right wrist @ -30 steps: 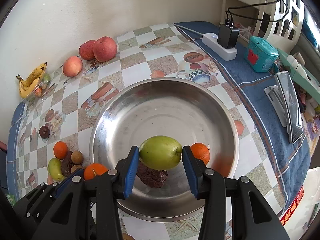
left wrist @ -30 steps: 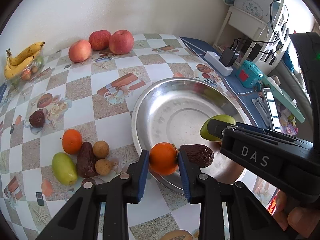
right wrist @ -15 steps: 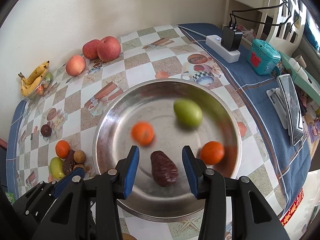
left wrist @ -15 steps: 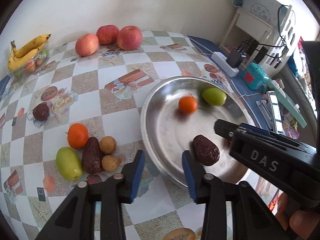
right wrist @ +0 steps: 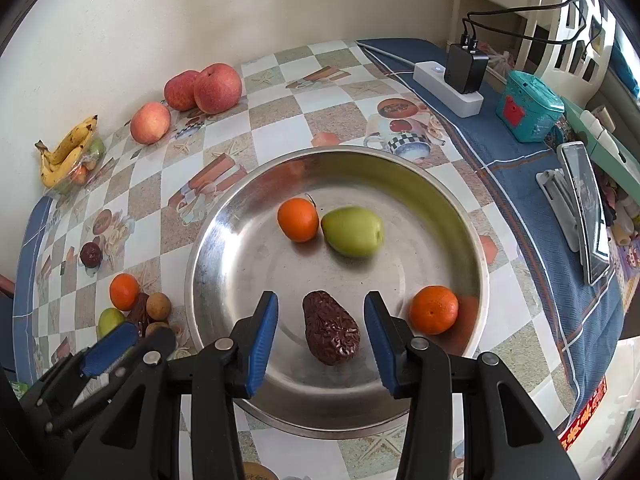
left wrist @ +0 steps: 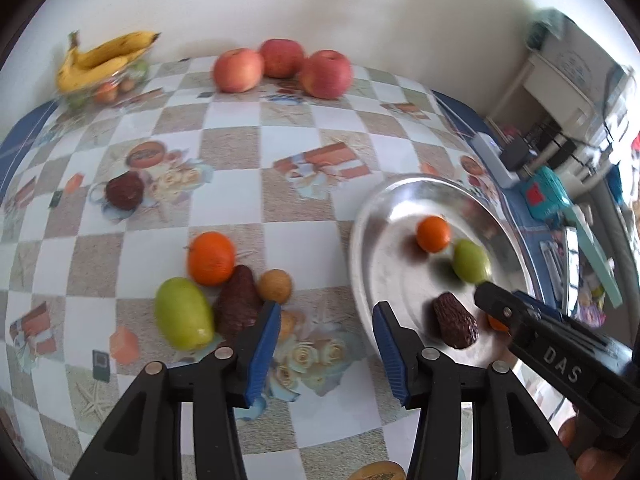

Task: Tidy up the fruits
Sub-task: 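Withdraw both open tools from the plate toward the remaining fruit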

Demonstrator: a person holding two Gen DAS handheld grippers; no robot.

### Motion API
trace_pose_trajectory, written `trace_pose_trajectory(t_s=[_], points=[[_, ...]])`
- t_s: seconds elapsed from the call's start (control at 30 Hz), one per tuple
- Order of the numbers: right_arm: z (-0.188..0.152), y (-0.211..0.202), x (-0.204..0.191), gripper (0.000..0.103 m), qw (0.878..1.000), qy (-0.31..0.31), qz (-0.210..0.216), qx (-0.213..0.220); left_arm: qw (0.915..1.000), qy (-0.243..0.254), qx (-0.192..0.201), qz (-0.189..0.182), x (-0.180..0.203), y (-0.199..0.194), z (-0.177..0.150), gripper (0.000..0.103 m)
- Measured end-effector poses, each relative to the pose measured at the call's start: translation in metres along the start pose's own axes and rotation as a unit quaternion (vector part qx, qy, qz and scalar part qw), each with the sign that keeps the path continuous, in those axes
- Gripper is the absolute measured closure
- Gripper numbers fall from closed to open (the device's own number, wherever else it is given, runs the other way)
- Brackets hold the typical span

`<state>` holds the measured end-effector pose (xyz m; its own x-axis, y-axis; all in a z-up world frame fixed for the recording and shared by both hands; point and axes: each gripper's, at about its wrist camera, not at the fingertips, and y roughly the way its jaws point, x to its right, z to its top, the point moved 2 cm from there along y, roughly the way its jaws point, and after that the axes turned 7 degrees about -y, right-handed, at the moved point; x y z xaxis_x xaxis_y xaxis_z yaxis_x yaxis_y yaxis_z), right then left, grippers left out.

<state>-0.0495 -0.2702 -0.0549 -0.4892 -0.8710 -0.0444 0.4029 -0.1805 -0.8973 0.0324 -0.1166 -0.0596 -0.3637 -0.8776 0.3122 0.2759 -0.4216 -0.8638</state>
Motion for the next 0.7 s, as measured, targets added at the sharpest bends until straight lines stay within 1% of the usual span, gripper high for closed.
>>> trace_pose_trajectory(t_s=[0.1,0.23,0.4,0.5,0.63,0.7], points=[[0.0,0.0,-0.002,0.057,1.0,-0.005,0.002,0.0,0.999,-0.042,0.008,0.011,-0.017,-0.005,0.006,0.051],[-0.001,0.0,-0.01,0.057,1.0,-0.022,0.009,0.0,0.9956,-0.074,0.026,0.051,-0.036,-0.013,0.012,0.049],[0.0,-0.003,-0.024,0.057,0.998,-0.054,0.018,0.008,0.9874,-0.129,0.034,0.086,-0.065,-0.022,0.014,0.048],[0.001,-0.005,-0.029,0.057,0.998,-0.064,0.022,0.014,0.9833,-0.149,0.039,0.098,-0.076,-0.026,0.013,0.048],[0.0,-0.005,-0.031,0.057,0.997,-0.071,0.021,0.015,0.9812,-0.157,0.039,0.105,-0.082,-0.027,0.012,0.048],[0.0,-0.005,-0.031,0.057,0.997,-0.07,0.021,0.014,0.9808,-0.156,0.034,0.112,-0.082,-0.026,0.011,0.038]])
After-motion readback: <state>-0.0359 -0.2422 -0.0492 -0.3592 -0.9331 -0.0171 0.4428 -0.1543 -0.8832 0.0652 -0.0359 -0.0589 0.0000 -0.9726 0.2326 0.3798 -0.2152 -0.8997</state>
